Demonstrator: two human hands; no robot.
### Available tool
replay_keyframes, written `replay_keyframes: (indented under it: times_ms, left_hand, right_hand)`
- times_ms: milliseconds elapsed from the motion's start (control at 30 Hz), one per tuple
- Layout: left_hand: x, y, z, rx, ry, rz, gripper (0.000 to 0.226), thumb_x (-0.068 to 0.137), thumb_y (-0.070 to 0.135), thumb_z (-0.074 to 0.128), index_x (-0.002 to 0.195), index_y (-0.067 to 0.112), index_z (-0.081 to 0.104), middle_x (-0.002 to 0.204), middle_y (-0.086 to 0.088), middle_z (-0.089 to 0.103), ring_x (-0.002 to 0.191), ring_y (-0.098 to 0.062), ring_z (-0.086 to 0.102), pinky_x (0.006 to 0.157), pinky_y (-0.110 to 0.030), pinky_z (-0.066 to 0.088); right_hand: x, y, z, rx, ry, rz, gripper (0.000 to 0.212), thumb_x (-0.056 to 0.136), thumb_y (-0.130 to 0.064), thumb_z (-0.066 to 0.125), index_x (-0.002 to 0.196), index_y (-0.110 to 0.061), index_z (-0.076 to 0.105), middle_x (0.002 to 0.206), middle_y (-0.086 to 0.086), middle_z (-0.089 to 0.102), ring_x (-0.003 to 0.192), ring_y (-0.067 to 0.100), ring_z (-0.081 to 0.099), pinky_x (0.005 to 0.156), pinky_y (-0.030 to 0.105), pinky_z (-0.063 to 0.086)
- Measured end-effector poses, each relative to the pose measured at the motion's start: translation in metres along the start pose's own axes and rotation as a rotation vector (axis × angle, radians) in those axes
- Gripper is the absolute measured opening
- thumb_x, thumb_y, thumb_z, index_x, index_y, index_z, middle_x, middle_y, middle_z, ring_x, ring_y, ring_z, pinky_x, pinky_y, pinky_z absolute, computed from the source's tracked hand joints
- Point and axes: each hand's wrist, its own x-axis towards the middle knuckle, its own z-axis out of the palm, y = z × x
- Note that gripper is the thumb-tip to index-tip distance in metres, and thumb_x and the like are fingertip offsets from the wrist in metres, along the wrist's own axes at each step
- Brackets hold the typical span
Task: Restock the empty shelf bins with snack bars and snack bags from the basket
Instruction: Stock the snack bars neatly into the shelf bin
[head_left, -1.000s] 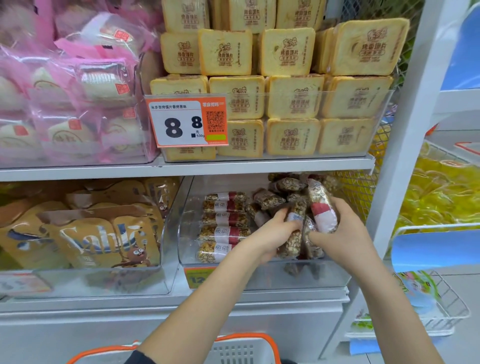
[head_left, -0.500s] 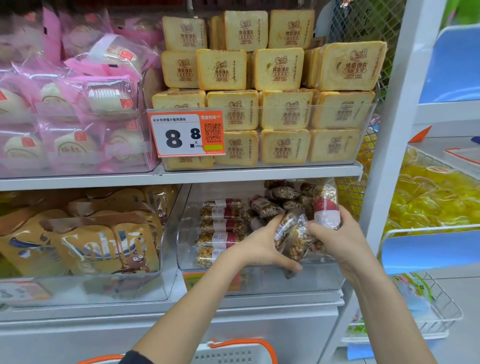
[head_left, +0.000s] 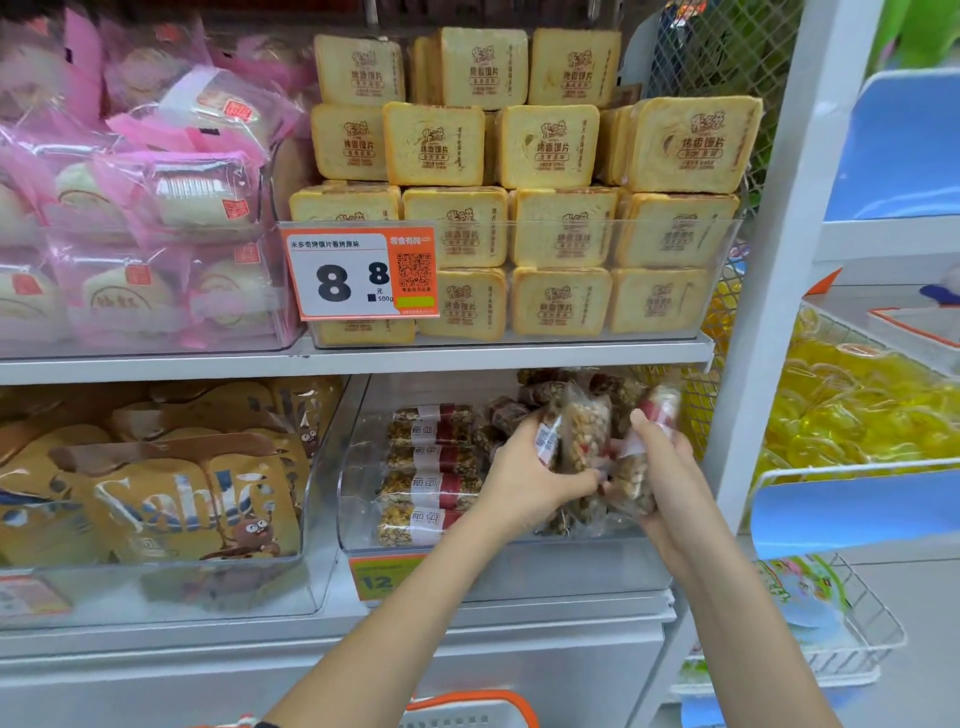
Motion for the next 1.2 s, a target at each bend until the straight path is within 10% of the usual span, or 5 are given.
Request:
replay_keyframes:
  times_ms: [167, 467, 700, 967, 1200]
  left_hand:
    - [0.005, 0.009, -0.018, -0.044, 0.032, -0.151, 0.051, 0.065, 0.035, 0.08, 0.109, 0.022, 0.058, 0.102, 0.007, 0.067, 0.091, -0.008, 0.063, 0.073, -0.023, 0.052]
    - [-0.021, -0.002, -0.117, 0.03, 0.176, -0.31, 0.06, 0.084, 0.041, 0.06, 0.134, 0.012, 0.043, 0.123, 0.004, 0.054, 0.114, -0.016, 0.052, 0.087, -0.028, 0.042]
    - [-0.041, -0.012, -0.109, 0.986, 0.112, -0.111, 0.054, 0.102, 0.034, 0.026, 0.149, 0.01, 0.016, 0.157, -0.02, -0.002, 0.144, -0.037, -0.005, 0.116, -0.044, 0.002]
    - [-0.03, -0.037, -0.11, 1.216, -0.088, 0.121, 0.052, 0.098, 0.044, 0.026, 0.149, 0.035, 0.021, 0.155, 0.012, 0.023, 0.145, -0.024, -0.014, 0.113, -0.052, 0.004]
    - [-0.03, -0.048, -0.1, 1.127, 0.069, 0.145, 0.061, 0.075, 0.066, 0.033, 0.112, 0.031, 0.067, 0.12, 0.012, 0.063, 0.142, -0.026, 0.021, 0.103, -0.058, 0.031]
  right_hand:
    - [-0.008, 0.005, 0.012, -0.229, -0.222, -0.01, 0.08, 0.076, -0.034, 0.057, 0.146, -0.043, 0.018, 0.138, -0.009, 0.043, 0.122, 0.015, 0.047, 0.1, 0.041, 0.041]
    - [-0.021, 0.051, 0.095, -0.051, -0.581, 0.159, 0.063, 0.092, -0.03, 0.052, 0.143, -0.05, 0.021, 0.142, -0.007, 0.048, 0.121, 0.017, 0.055, 0.096, 0.043, 0.05]
    - [-0.009, 0.072, 0.129, -0.282, -0.574, 0.156, 0.055, 0.101, -0.031, 0.032, 0.152, -0.027, 0.013, 0.156, -0.003, 0.019, 0.142, 0.02, 0.025, 0.114, 0.04, 0.029]
    - [0.02, 0.064, 0.119, -0.845, -0.622, -0.046, 0.025, 0.097, -0.008, 0.038, 0.104, -0.008, 0.062, 0.096, 0.011, 0.064, 0.085, 0.019, 0.057, 0.064, 0.025, 0.041]
    - [0.047, 0.032, 0.069, -1.029, 0.164, -0.598, 0.041, 0.079, -0.019, 0.066, 0.119, -0.014, 0.06, 0.106, 0.016, 0.066, 0.093, 0.035, 0.062, 0.069, 0.037, 0.051]
